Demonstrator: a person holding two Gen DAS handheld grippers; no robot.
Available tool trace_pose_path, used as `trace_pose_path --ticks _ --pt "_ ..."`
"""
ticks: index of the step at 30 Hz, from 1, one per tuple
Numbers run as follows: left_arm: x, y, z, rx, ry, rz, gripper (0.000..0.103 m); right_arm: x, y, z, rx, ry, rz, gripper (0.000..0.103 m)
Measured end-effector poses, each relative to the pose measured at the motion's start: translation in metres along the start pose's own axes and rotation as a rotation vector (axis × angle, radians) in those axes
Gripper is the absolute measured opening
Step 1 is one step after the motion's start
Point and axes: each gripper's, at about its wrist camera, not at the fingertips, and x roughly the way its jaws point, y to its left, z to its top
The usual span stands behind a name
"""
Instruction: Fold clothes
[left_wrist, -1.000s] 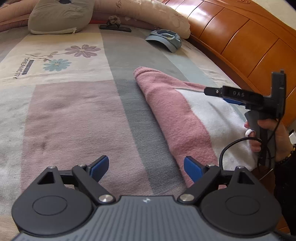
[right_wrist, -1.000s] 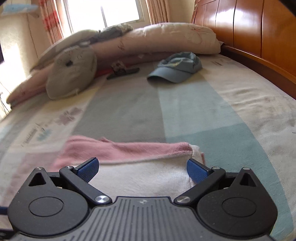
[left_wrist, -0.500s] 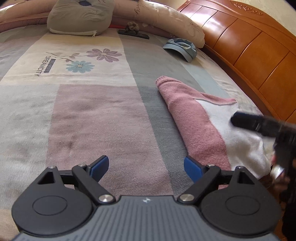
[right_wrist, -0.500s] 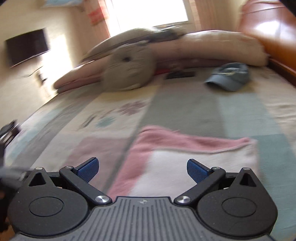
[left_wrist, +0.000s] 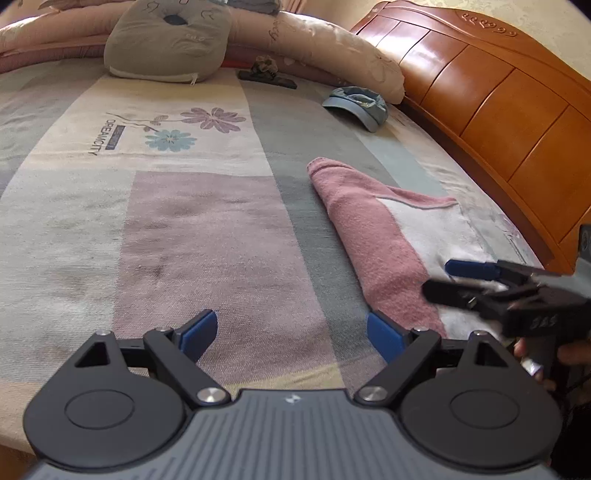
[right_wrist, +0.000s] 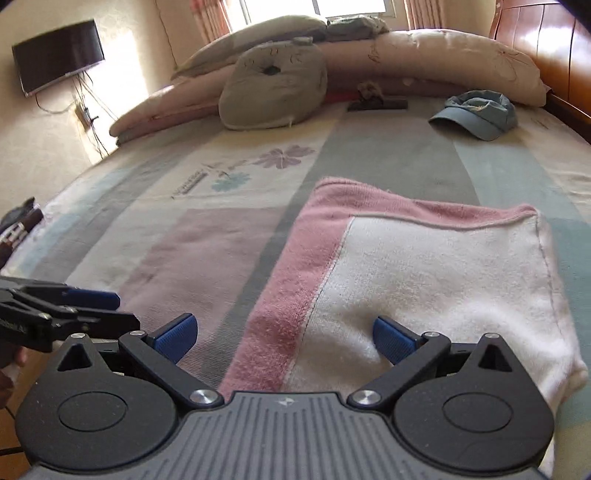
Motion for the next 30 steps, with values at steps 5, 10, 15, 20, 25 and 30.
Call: trace_pose_path --ticks 5,10,15,20,25,30 --pt "-0.009 -0.012 -0.002 0.018 0.009 -0.021 0.089 -0.023 -0.028 0.004 0.072 -0.051 -0.101 0.103" --pt "-0.016 -0.044 0.000 0.129 0.008 -0.049 0.089 -0.031 -0.061 -0.014 0.156 -0.010 -0.137 0.103" --pt "-0.030 -0.070 -0.004 0.161 -0.026 -0.122 0.090 -0.084 -0.029 -0.022 0.086 -0.118 -0.133 0.103" --pt "-0.044 -0.087 -0.018 0.188 -0.041 -0.168 0.090 -0.113 -0.015 -0.036 0.082 -0.145 -0.112 0.103" --pt "-0.064 -0.086 -0.033 0.157 -0.064 -0.142 0.091 -0.119 -0.008 -0.042 0.061 -0.172 -0.049 0.103" --pt "-0.069 -0.092 -0.029 0.144 -0.080 -0.118 0.093 -0.103 -0.011 -0.051 0.062 -0.131 -0.019 0.103"
